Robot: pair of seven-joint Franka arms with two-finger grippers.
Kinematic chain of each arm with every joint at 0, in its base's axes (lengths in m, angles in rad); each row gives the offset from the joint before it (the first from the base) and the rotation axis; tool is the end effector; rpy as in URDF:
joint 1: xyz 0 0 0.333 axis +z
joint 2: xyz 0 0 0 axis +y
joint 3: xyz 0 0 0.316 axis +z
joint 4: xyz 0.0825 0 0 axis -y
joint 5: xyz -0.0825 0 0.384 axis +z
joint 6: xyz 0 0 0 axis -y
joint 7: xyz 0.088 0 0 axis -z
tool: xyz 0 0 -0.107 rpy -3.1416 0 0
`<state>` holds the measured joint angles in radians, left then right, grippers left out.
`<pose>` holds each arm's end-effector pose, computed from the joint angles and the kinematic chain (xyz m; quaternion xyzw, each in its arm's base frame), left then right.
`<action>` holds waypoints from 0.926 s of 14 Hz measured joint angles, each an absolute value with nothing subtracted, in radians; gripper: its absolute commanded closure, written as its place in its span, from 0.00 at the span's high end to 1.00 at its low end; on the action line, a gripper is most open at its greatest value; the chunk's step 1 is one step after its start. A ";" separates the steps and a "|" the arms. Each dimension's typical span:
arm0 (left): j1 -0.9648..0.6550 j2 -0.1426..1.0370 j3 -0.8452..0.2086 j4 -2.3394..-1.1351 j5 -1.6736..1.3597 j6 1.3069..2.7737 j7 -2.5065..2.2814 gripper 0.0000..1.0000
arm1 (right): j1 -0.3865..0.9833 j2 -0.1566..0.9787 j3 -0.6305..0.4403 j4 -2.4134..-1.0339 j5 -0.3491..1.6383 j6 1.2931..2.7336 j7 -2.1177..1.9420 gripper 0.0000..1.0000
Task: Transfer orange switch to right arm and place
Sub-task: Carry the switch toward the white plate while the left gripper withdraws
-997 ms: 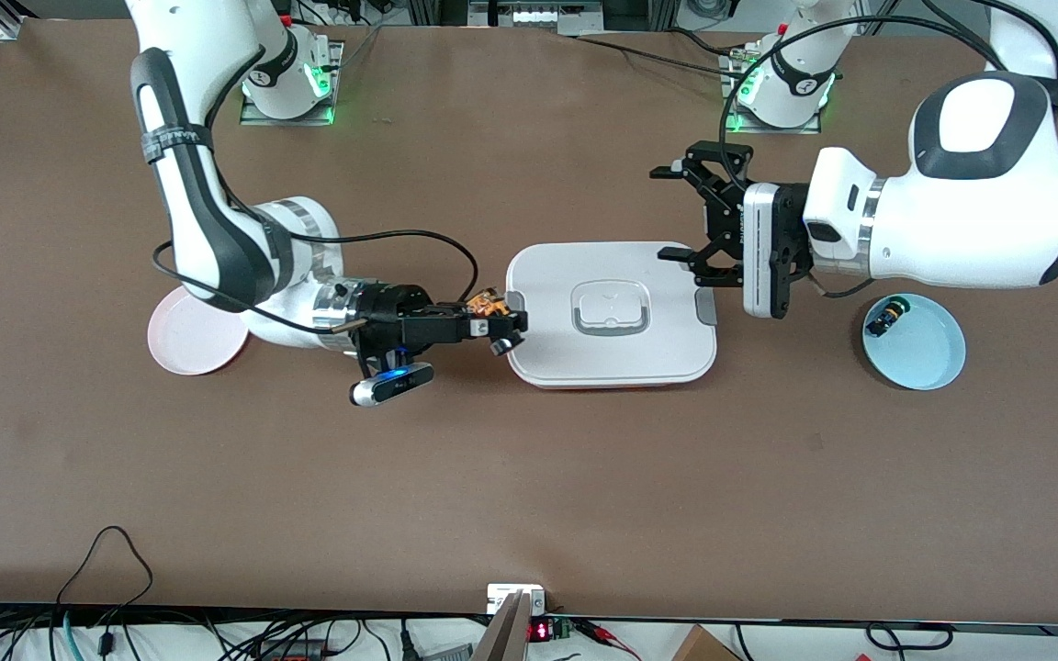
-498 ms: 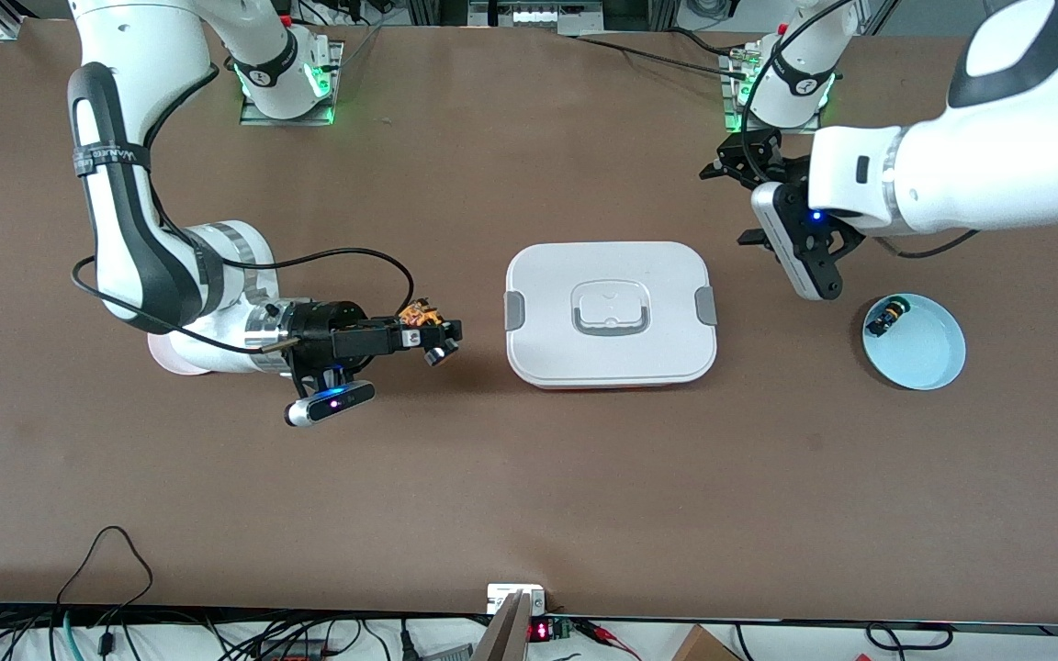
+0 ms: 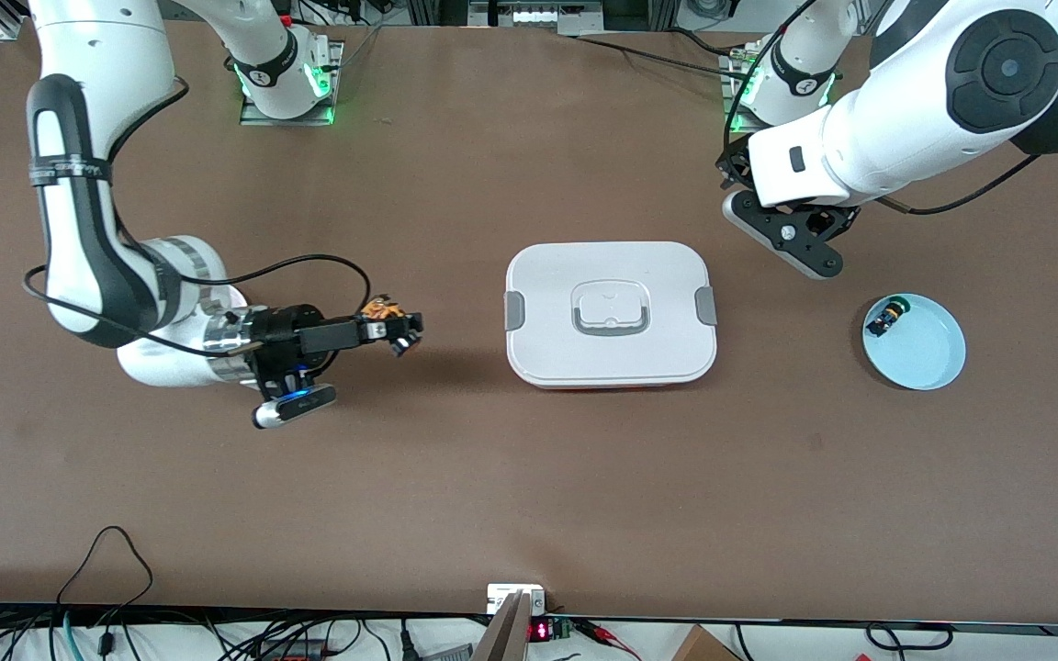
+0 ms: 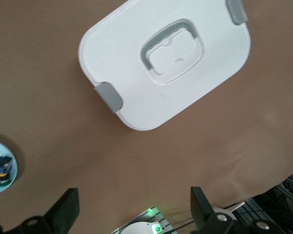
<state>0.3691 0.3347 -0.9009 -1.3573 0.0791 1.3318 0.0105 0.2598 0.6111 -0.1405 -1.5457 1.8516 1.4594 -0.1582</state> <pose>0.5537 -0.2209 0.5720 0.9536 -0.2619 -0.1367 0.0583 0.6710 0.2146 0.3799 -0.6187 0.1020 0.1913 0.7551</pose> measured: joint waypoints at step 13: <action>0.015 0.139 -0.098 -1.476 -0.043 1.620 0.006 1.00 | 0.056 0.577 -0.142 -1.359 1.203 1.244 -0.159 0.00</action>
